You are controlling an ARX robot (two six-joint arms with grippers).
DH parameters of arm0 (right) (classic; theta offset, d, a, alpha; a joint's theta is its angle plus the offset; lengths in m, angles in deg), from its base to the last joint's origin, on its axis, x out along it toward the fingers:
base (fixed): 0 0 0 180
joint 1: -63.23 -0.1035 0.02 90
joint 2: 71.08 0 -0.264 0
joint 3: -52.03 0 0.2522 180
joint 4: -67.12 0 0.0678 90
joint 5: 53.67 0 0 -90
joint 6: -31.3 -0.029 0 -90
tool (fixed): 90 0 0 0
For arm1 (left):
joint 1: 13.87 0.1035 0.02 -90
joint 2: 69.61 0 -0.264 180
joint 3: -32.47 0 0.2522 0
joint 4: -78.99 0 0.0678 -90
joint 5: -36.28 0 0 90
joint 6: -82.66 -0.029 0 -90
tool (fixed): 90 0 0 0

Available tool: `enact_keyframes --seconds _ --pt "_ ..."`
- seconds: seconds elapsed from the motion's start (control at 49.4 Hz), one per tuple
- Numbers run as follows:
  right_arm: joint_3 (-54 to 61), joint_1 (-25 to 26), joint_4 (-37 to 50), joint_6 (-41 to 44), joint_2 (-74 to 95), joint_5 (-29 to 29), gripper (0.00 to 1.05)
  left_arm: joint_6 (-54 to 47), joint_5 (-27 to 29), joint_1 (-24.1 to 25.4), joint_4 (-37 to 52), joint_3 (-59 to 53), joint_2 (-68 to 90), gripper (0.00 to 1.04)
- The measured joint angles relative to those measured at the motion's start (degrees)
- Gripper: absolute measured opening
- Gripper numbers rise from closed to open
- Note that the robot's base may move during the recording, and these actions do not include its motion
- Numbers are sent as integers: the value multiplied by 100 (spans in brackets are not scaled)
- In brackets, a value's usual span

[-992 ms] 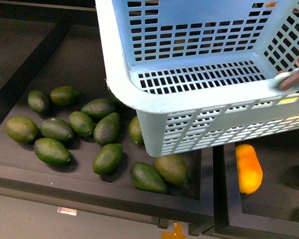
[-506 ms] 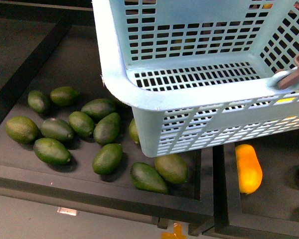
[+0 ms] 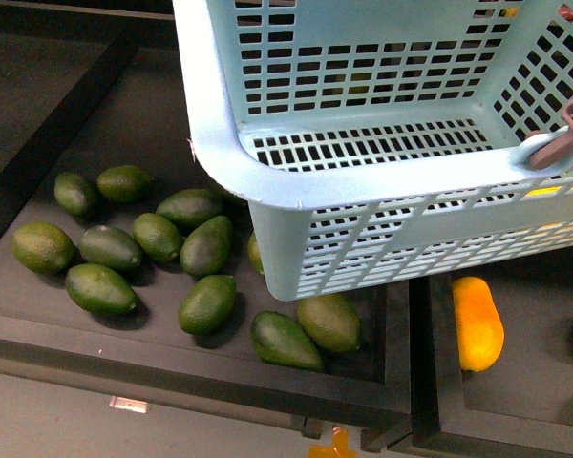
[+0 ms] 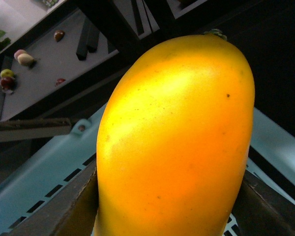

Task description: Pick lemon and mango into basket

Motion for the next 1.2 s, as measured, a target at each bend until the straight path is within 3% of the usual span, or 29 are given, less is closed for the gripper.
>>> enact_keyframes --seconds 0.101,0.182,0.506,0.567,0.628,0.729,0.932,0.992,1.195 --pt "35 -52 -33 4 4 85 88 -2 0 0 0 0 0 6" --pt "92 -20 -48 4 -44 116 97 0 4 0 0 0 0 6" --pt "540 531 -531 184 -892 522 96 20 26 0 -7 -2 13 6" --pt "964 697 203 726 -1167 59 90 9 50 0 -7 -2 13 6" --pt "1735 791 1768 1740 -1493 -671 78 13 37 15 -7 -2 13 6" --pt "2754 761 3141 2892 -1897 -942 57 -2 24 -7 -7 -2 13 6" --pt "4046 767 3554 3392 -2691 -927 11 2 22 -7 -7 -2 13 6" --pt "4234 765 3569 3410 -2850 -925 3 2 28 -7 -7 -2 13 6" --pt "4728 765 3574 3471 -3364 -935 2 7 11 -7 -7 -2 13 6"
